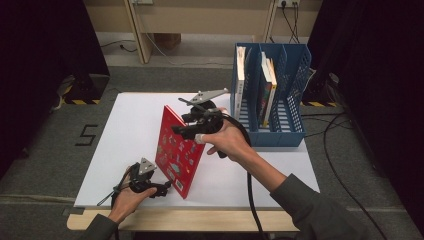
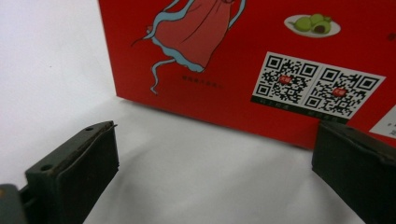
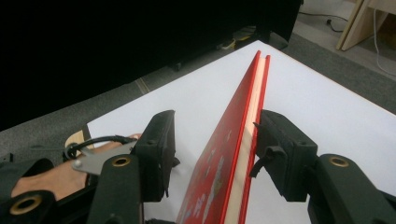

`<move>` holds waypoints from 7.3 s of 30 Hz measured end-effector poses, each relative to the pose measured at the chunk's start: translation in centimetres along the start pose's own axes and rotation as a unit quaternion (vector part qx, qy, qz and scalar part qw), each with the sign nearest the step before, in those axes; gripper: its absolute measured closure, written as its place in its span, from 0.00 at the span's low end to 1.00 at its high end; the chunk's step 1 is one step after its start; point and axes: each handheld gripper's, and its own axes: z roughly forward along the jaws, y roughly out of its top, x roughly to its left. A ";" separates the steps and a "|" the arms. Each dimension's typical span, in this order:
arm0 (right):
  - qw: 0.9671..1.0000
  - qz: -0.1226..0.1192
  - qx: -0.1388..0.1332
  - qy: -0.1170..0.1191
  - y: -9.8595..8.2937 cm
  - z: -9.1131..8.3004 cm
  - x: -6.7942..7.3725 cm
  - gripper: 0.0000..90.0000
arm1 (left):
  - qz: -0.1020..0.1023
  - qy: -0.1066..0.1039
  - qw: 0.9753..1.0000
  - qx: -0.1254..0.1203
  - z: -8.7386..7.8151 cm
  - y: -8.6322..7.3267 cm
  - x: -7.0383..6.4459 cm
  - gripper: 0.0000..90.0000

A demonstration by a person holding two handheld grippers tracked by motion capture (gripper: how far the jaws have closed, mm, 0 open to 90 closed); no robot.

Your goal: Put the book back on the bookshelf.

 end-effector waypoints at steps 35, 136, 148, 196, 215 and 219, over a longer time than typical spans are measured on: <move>0.987 -0.014 0.161 0.010 0.2 0.6 -1.2 0.82 | -0.009 -0.004 1.000 -0.008 -0.3 -0.5 1.5 0.16; 0.979 0.063 0.137 -0.136 -6.2 -19.5 -7.9 0.88 | -0.011 0.000 1.000 -0.001 -0.3 -0.6 2.8 0.15; 0.977 0.095 0.097 -0.165 -7.3 -23.7 -9.2 0.88 | -0.009 -0.001 1.000 0.000 -0.3 -0.6 2.8 0.15; 0.927 0.208 -0.080 -0.301 -5.0 -25.9 -23.1 0.88 | -0.008 0.001 1.000 -0.001 -0.3 -0.6 2.8 0.15; 0.916 0.232 -0.082 -0.316 -5.8 -21.8 -26.0 0.88 | -0.008 0.001 1.000 -0.001 -0.3 -0.6 2.8 0.15; 0.914 0.241 -0.080 -0.318 -6.5 -20.8 -26.8 0.88 | -0.008 0.001 1.000 -0.002 -0.3 -0.6 2.8 0.15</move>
